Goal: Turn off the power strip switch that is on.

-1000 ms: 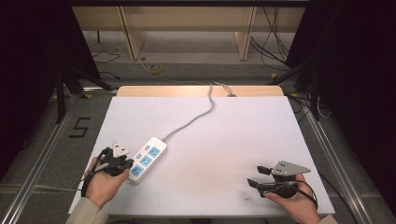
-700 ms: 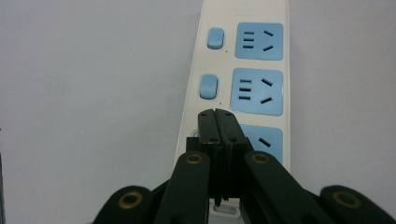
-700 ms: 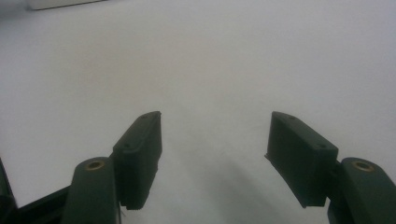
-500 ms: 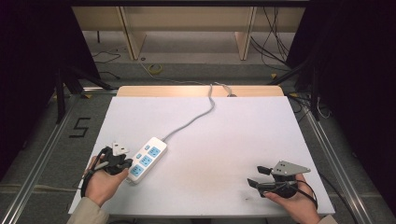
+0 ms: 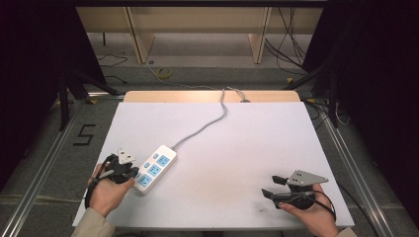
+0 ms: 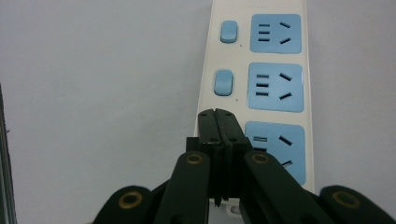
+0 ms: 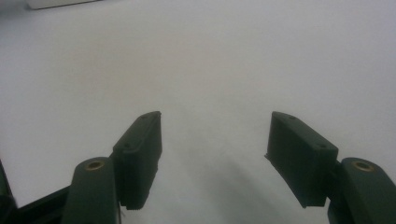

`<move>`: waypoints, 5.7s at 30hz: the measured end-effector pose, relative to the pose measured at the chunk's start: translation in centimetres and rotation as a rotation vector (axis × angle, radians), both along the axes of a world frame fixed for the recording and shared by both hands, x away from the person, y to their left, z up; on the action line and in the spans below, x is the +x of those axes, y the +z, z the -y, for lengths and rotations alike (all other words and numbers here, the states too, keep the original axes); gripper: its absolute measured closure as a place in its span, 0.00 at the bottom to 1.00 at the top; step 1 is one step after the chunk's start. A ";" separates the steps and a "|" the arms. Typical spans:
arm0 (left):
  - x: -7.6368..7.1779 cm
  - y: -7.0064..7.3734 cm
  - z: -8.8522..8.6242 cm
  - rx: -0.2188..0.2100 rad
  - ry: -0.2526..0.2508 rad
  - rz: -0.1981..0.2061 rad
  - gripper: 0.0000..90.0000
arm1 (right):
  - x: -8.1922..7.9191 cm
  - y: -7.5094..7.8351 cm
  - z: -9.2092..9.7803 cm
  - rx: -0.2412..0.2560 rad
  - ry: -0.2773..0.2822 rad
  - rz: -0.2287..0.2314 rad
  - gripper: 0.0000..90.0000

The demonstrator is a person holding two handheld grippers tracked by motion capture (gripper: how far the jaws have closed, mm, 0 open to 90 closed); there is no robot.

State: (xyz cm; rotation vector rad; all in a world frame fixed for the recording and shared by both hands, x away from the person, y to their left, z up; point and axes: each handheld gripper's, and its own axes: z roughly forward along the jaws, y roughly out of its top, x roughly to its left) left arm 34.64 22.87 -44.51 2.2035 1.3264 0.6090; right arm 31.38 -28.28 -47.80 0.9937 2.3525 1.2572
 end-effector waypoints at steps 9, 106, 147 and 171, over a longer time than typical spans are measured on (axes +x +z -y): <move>0.5 -0.1 -0.1 0.002 0.003 -0.010 1.00 | 0.0 0.0 0.0 0.000 0.000 0.001 0.40; 1.4 -0.6 0.2 0.060 -0.061 -0.054 1.00 | 0.0 0.0 0.1 -0.004 0.000 0.001 0.40; 1.4 -0.5 -0.3 0.015 -0.087 -0.071 1.00 | 0.0 0.0 0.1 -0.003 -0.003 0.000 0.40; 1.5 -0.7 0.7 0.106 -0.061 -0.041 1.00 | 0.0 0.0 0.1 0.001 -0.005 0.002 0.40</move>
